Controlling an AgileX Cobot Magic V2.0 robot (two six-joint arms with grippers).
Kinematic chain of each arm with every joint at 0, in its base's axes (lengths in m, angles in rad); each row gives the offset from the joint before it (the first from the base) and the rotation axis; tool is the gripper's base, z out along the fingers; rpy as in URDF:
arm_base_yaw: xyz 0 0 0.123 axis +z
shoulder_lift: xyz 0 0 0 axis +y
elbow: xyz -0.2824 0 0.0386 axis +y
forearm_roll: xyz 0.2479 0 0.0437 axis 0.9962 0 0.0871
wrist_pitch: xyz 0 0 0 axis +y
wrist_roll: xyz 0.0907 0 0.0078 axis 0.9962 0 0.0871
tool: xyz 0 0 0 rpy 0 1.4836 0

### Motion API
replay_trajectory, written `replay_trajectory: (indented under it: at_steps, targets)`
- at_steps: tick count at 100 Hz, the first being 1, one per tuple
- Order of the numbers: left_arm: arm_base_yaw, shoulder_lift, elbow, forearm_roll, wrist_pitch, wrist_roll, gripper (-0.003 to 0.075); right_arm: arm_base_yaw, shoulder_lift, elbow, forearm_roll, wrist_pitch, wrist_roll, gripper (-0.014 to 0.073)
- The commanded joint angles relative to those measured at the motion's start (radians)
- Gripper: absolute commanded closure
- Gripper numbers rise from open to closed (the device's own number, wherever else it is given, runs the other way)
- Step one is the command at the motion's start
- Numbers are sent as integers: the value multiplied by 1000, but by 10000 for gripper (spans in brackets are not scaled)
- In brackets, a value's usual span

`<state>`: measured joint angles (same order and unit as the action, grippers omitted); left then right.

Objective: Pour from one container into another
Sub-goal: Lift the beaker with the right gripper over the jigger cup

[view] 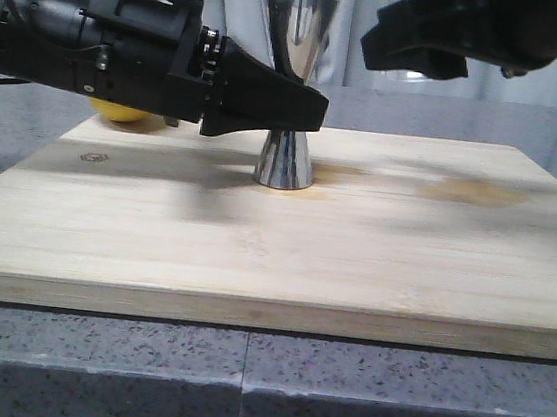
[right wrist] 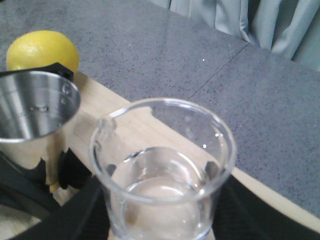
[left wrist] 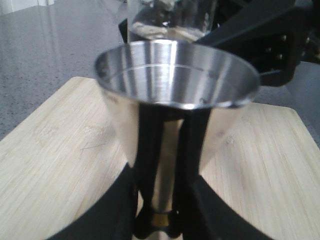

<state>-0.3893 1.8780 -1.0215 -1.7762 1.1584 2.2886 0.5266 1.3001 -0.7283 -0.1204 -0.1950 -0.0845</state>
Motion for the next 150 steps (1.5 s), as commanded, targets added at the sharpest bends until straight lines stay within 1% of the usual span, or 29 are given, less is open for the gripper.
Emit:
replay_trajectory:
  at_steps: [1,16,35,47,62,87,95,114,150]
  targets:
    - [-11,-40,-27,-75,99,-2,584,-5,-35,-66,-34,-38,-10,337]
    - [-11,-40,-27,-75,99,-2,584,-5,-35,-145,-60,64,-10,337]
    - [-11,-40,-27,-74,101,-2,584,-2,-35,-230,-93,242,-10,337]
    - [-11,-40,-42,-60,107,-14,584,-2,-35,-263,-116,301,-12,337]
    - [-13,-40,-104,-7,109,-99,584,-1,-38,-282,-140,338,-29,337]
    - [-13,-40,-166,44,111,-160,584,1,-47,-289,-142,343,-80,337]
    - [-13,-40,-166,59,111,-165,584,3,-47,-298,-144,351,-96,337]
    - [-13,-40,-166,74,111,-167,584,51,-45,-332,-144,389,-185,337]
    - [-13,-40,-166,74,111,-167,584,61,-29,-359,-231,421,-185,337]
